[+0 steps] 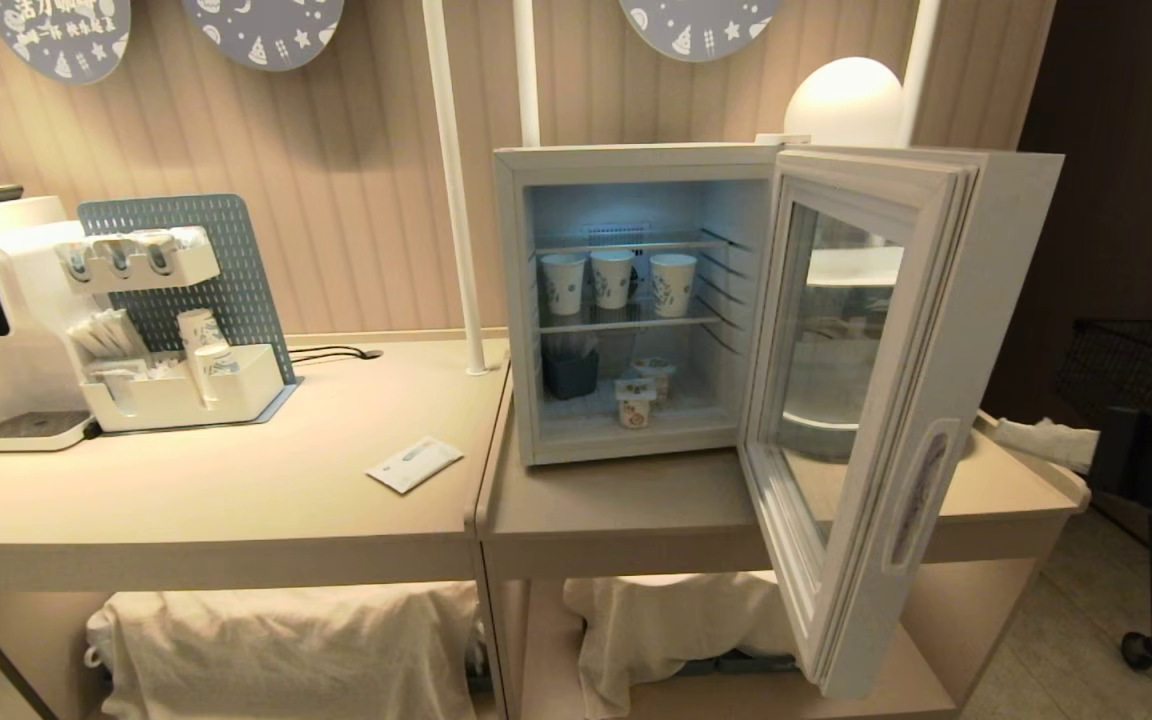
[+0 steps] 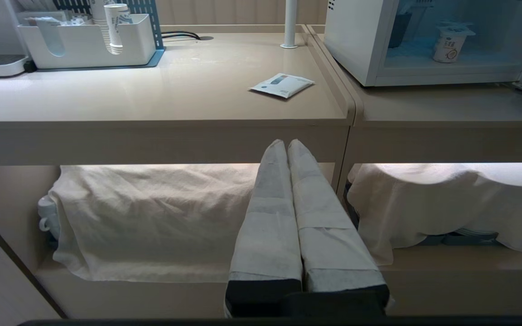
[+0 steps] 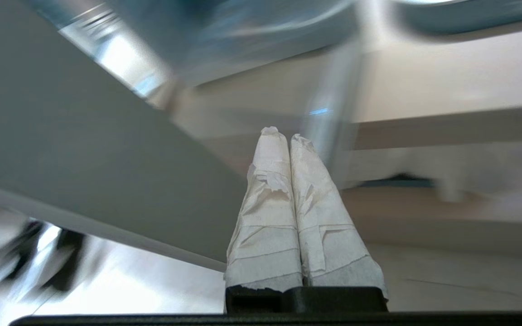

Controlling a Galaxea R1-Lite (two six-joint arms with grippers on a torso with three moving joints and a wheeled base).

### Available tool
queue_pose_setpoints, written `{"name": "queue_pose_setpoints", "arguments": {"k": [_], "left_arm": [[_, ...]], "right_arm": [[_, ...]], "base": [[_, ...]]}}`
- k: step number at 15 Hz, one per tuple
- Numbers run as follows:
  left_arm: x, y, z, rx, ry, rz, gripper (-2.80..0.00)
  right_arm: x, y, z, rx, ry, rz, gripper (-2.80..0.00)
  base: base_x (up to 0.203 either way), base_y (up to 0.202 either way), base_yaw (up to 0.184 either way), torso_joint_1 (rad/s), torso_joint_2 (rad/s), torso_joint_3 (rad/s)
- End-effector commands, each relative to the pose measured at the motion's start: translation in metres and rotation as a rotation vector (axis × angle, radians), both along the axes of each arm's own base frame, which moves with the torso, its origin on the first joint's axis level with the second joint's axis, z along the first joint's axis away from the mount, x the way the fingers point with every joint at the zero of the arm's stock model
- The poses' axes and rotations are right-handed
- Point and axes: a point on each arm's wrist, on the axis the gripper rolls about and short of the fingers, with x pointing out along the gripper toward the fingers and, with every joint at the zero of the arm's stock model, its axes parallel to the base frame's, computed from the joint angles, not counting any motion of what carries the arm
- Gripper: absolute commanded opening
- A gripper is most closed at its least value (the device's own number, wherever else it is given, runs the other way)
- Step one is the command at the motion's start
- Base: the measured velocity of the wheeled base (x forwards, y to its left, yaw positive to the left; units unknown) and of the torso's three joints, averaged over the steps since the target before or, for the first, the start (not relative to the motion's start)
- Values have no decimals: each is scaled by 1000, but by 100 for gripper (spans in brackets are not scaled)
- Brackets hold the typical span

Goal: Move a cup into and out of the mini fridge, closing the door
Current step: Close the freezer door

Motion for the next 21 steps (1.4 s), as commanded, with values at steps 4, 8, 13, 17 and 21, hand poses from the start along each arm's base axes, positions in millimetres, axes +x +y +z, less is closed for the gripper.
{"name": "queue_pose_setpoints", "arguments": {"k": [4, 8, 13, 17, 21], "left_arm": [[0, 0, -1, -1, 3, 1, -280], [0, 0, -1, -2, 2, 1, -280], [0, 0, -1, -2, 3, 1, -280], [0, 0, -1, -2, 3, 1, -280], [0, 0, -1, -2, 3, 1, -280]], "right_arm": [[44, 9, -32, 186, 144, 290, -280], [61, 49, -25, 193, 166, 340, -280], [111, 134, 3, 61, 58, 214, -280], [165, 185, 49, 5, -65, 160, -280], [207, 224, 38, -103, -98, 120, -280]], "base": [[0, 0, 0, 0, 0, 0], [0, 0, 0, 0, 0, 0], [0, 0, 0, 0, 0, 0], [0, 0, 0, 0, 0, 0], [0, 0, 0, 0, 0, 0]]}}
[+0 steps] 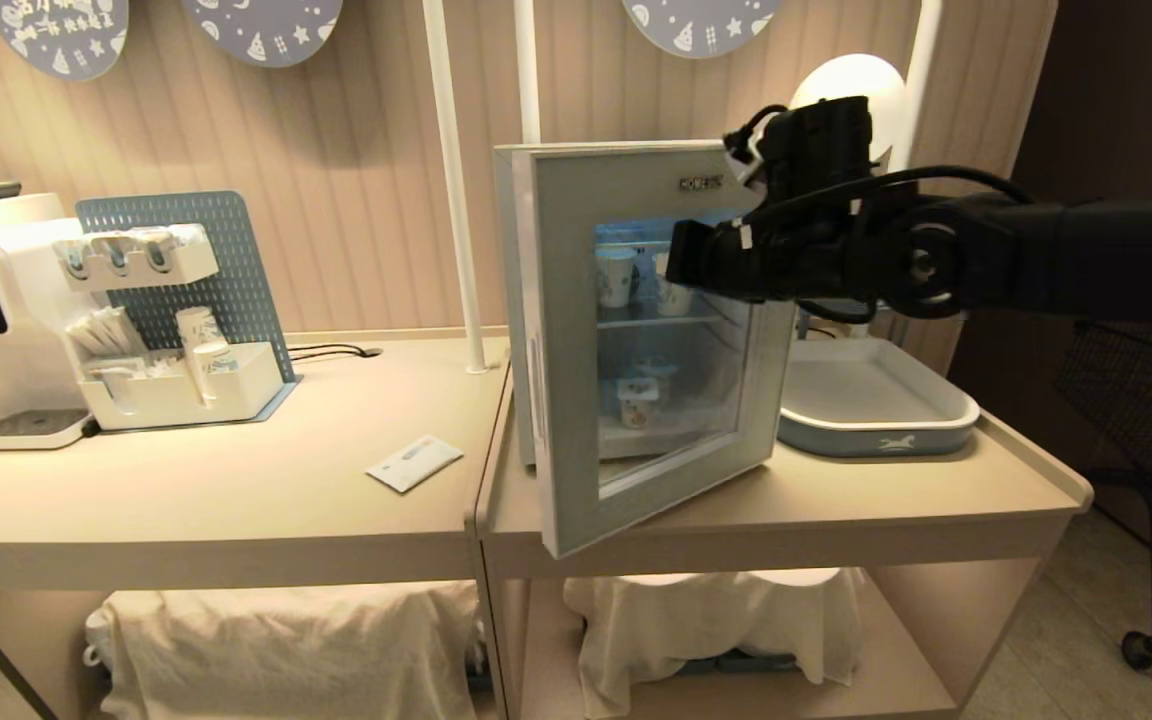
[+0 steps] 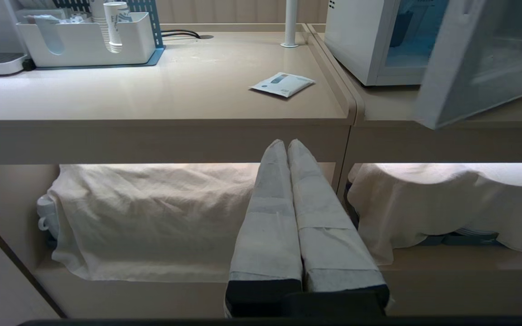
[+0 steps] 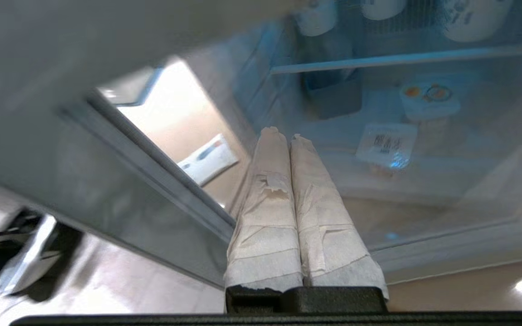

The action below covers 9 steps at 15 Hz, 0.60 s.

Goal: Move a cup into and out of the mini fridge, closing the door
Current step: Close the freezer door

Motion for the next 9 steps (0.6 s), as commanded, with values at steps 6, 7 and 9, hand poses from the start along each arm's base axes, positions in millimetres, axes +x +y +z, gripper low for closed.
{"name": "queue_pose_setpoints", "arguments": {"k": [6, 7, 9], "left_arm": [[0, 0, 0, -1, 2, 0, -280], [0, 0, -1, -1, 3, 0, -280], [0, 0, -1, -1, 3, 0, -280]], "right_arm": [[-11, -4, -36, -132, 112, -96, -280], [-18, -14, -27, -128, 105, -110, -280], [-36, -35, -15, -126, 105, -135, -280]], "base": [[0, 0, 0, 0, 0, 0], [0, 0, 0, 0, 0, 0], [0, 0, 0, 0, 0, 0]]}}
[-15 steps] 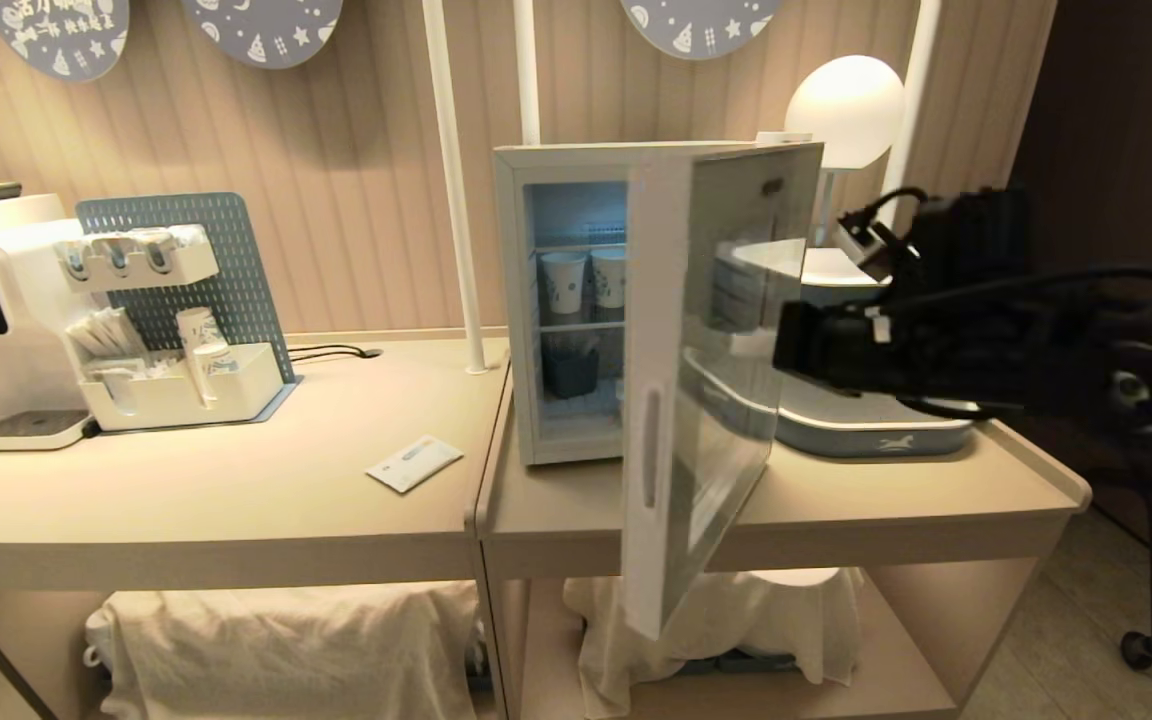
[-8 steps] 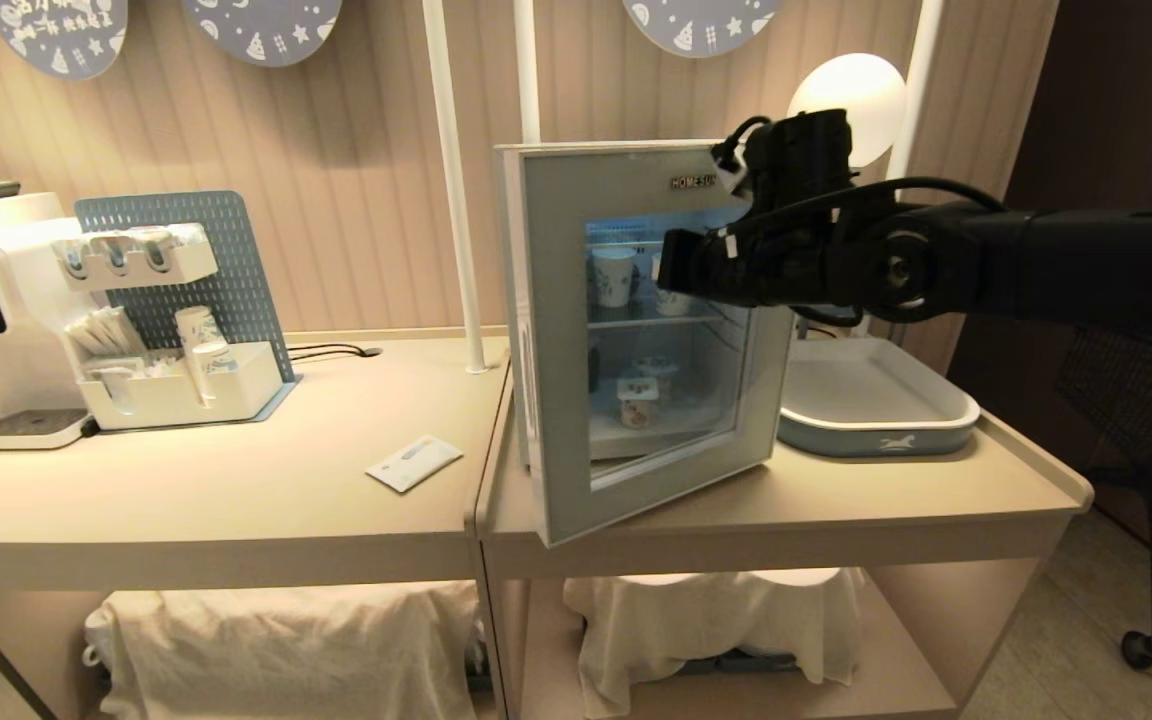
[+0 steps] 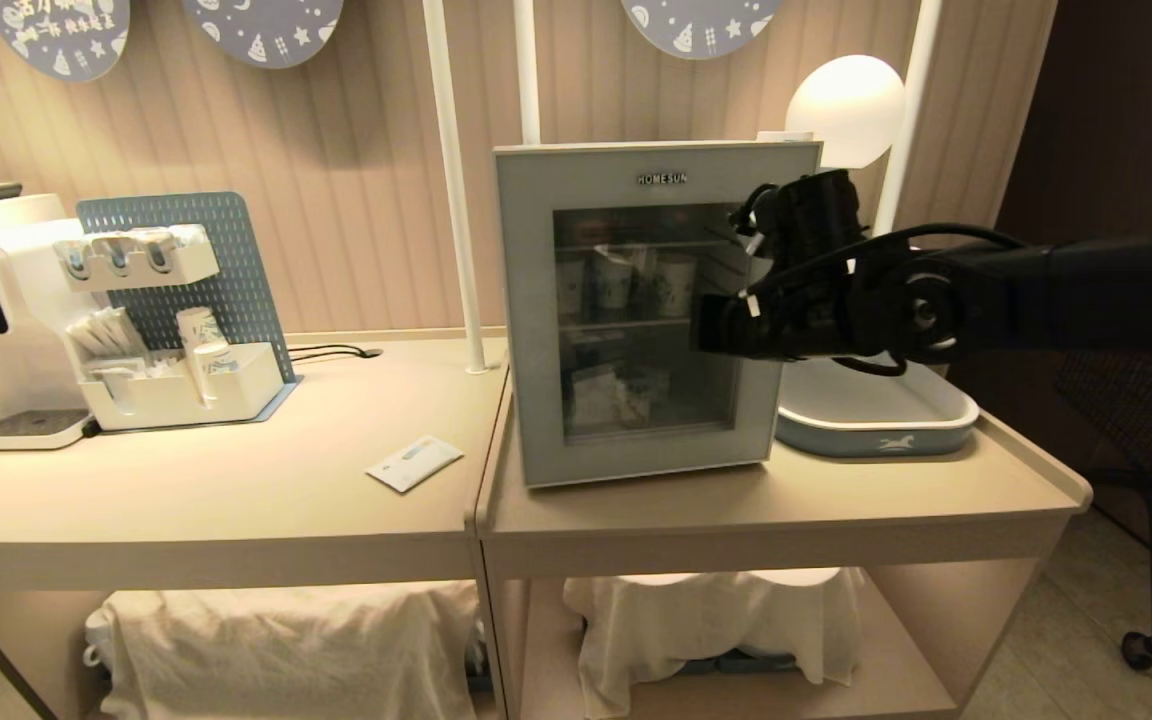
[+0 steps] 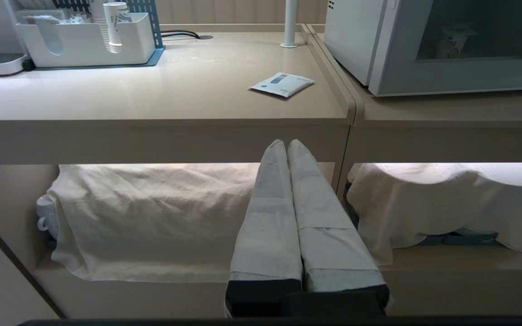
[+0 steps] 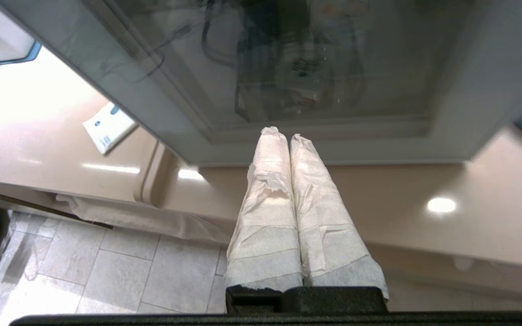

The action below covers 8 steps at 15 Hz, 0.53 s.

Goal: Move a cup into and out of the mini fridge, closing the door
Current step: Close the freezer door, then open the freezer door

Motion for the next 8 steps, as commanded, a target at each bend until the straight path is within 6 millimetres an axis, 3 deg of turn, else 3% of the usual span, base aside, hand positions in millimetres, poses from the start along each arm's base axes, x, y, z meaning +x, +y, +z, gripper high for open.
{"name": "queue_pose_setpoints", "arguments": {"k": [1, 5, 8], "left_arm": [[0, 0, -1, -1, 3, 1, -280], [0, 0, -1, -1, 3, 1, -280], [0, 0, -1, -1, 3, 1, -280]], "right_arm": [[-27, -24, 29, 19, -40, -23, -280], [-61, -62, 47, 20, -58, -72, -280], [-113, -89, 68, 39, -108, -93, -280]], "base": [[0, 0, 0, 0, 0, 0], [0, 0, 0, 0, 0, 0], [0, 0, 0, 0, 0, 0]]}}
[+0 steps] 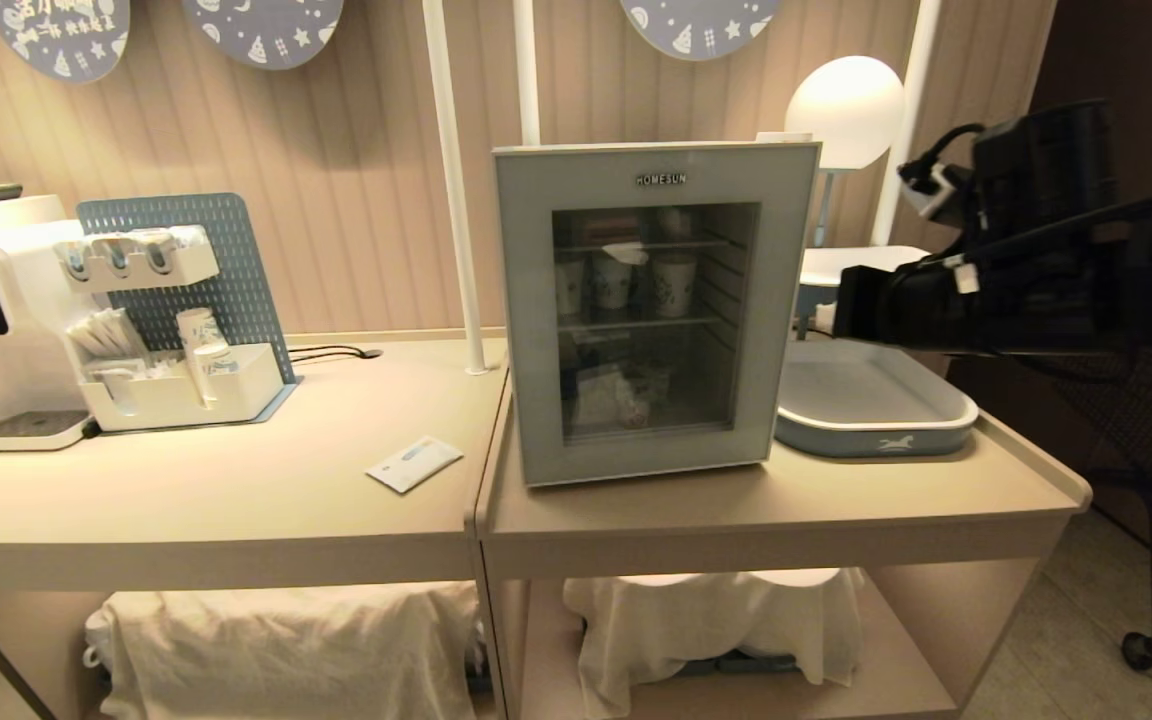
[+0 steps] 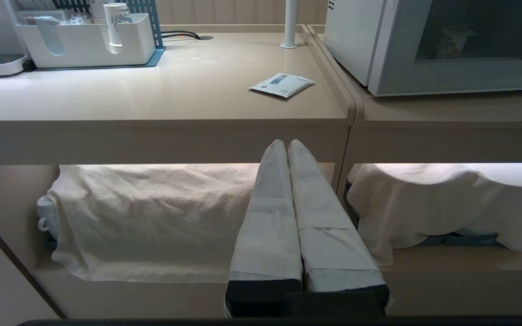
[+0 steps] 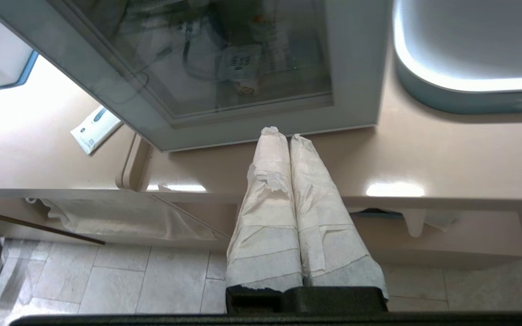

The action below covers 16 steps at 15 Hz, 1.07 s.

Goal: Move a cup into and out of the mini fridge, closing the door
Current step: Open the freezer door

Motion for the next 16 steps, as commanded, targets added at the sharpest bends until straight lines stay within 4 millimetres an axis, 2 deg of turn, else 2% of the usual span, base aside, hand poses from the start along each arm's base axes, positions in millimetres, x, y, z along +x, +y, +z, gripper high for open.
{"name": "queue_pose_setpoints", "arguments": {"k": [1, 3, 5, 8, 10, 11, 14, 16], "left_arm": [[0, 0, -1, 0, 3, 1, -280], [0, 0, -1, 0, 3, 1, -280], [0, 0, -1, 0, 3, 1, -280], [0, 0, -1, 0, 3, 1, -280], [0, 0, -1, 0, 3, 1, -280], [0, 0, -1, 1, 3, 1, -280], [0, 0, -1, 1, 3, 1, -280], [0, 0, -1, 1, 3, 1, -280]], "right_arm": [[-56, -24, 33, 37, -107, -16, -280], [-112, -52, 49, 33, -206, -131, -280], [-164, -79, 49, -16, -295, -365, -280], [-245, -110, 25, -91, -420, -599, -280], [-288, -123, 3, -114, -496, -715, -280], [-302, -128, -14, -152, -500, -789, -280], [-321, -130, -70, -275, -453, -959, -280], [-315, -130, -98, -259, -436, -1007, -280]], "base": [[0, 0, 0, 0, 0, 0], [0, 0, 0, 0, 0, 0], [0, 0, 0, 0, 0, 0], [0, 0, 0, 0, 0, 0], [0, 0, 0, 0, 0, 0], [0, 0, 0, 0, 0, 0], [0, 0, 0, 0, 0, 0], [0, 0, 0, 0, 0, 0]]}}
